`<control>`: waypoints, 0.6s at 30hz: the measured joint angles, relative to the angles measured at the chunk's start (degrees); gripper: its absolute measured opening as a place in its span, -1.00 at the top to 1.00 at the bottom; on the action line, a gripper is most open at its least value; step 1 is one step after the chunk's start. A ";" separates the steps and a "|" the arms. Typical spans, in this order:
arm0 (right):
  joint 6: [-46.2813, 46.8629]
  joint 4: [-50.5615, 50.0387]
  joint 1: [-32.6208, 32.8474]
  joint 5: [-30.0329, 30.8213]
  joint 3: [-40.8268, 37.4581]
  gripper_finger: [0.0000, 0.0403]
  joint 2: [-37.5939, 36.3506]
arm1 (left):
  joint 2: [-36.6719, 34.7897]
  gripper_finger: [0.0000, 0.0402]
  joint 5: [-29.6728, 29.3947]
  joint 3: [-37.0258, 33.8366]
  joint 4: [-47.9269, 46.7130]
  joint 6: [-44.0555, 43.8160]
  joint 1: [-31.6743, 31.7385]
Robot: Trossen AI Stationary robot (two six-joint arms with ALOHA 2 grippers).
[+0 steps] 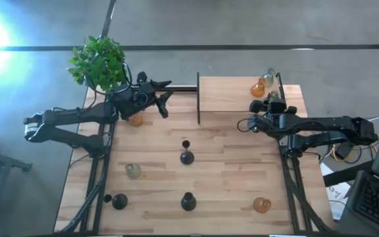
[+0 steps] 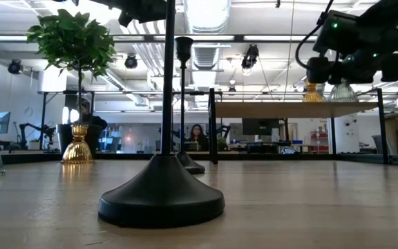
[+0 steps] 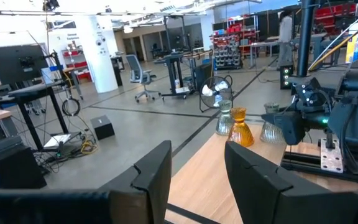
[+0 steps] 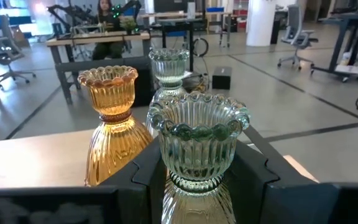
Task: Pick & Place candle stick holders
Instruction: Put the top green glass candle holder on the shelf
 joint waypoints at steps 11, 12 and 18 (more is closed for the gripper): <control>-0.85 3.26 -2.48 -0.05 0.12 0.41 2.68 | 0.00 0.23 0.01 -0.46 0.07 0.01 0.35; -1.17 3.89 -2.81 -0.20 0.15 0.41 2.84 | 0.00 0.23 0.00 -0.65 0.07 0.01 0.38; -2.62 5.22 -3.32 -0.67 0.15 0.41 3.29 | -0.02 0.23 0.00 -1.00 0.03 -0.04 0.48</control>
